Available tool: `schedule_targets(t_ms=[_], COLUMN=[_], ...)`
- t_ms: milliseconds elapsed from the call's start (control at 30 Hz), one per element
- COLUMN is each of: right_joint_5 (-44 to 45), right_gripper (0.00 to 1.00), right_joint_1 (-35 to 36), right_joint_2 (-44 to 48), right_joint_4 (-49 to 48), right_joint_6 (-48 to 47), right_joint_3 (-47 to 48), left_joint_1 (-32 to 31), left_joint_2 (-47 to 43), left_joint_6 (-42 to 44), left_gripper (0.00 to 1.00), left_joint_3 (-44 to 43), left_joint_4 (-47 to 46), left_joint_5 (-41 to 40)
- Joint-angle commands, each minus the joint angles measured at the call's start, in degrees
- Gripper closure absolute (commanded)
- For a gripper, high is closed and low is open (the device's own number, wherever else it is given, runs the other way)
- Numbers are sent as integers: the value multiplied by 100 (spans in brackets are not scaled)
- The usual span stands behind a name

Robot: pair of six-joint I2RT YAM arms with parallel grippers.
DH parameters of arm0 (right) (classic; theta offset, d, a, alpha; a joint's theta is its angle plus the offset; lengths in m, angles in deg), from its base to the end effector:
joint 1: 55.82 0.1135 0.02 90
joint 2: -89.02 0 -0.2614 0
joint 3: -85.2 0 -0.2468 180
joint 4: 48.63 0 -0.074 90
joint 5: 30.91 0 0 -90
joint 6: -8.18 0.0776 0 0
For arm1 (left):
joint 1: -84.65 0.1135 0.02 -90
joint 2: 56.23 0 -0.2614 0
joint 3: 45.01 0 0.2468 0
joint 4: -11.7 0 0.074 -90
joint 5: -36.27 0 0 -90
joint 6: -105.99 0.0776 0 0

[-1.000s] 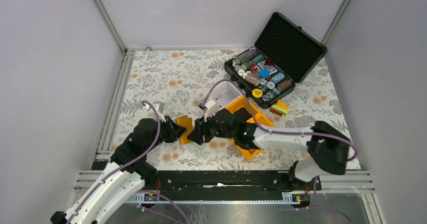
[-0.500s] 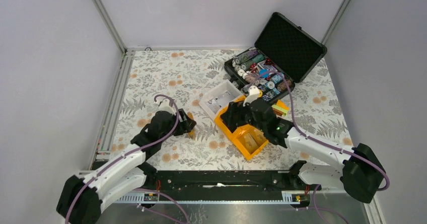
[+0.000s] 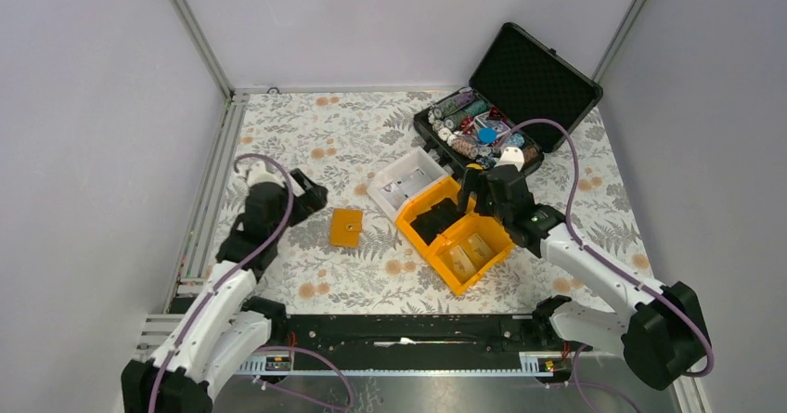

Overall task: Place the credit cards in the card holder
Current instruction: Reset both arms

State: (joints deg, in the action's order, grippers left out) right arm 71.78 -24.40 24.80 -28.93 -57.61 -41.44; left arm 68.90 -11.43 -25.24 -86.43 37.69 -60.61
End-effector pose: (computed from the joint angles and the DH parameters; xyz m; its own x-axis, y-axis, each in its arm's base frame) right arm 0.2458 0.1302 0.2263 -0.5381 0.1401 -0.8312 -0.1387 0.9579 0.2513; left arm 0.2071 -0.0487 0.2091 -0.4664 -0.5483 -0.6941 -0.1840 0.8277 -0.5302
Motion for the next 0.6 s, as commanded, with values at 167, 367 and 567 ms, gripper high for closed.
schedule_targets(t_ms=[167,367,567], right_joint_5=[2556,2619,2577], right_gripper=[0,0,0], right_joint_1=[-40,-42,-36], right_joint_2=[1210,1748,2145], right_joint_4=[394,107,14], right_joint_6=[-735,-996,-1084], right_joint_3=[103,-177,-299], left_joint_1=[616,617,617], left_joint_2=[-656,-1113,-1141], left_joint_6=[1640,2208,2168], left_gripper=[1,1,1], left_joint_3=[-2607,-2283,-2038], left_joint_4=[2315,2113,1989], left_joint_5=[-595,-1273,-1241])
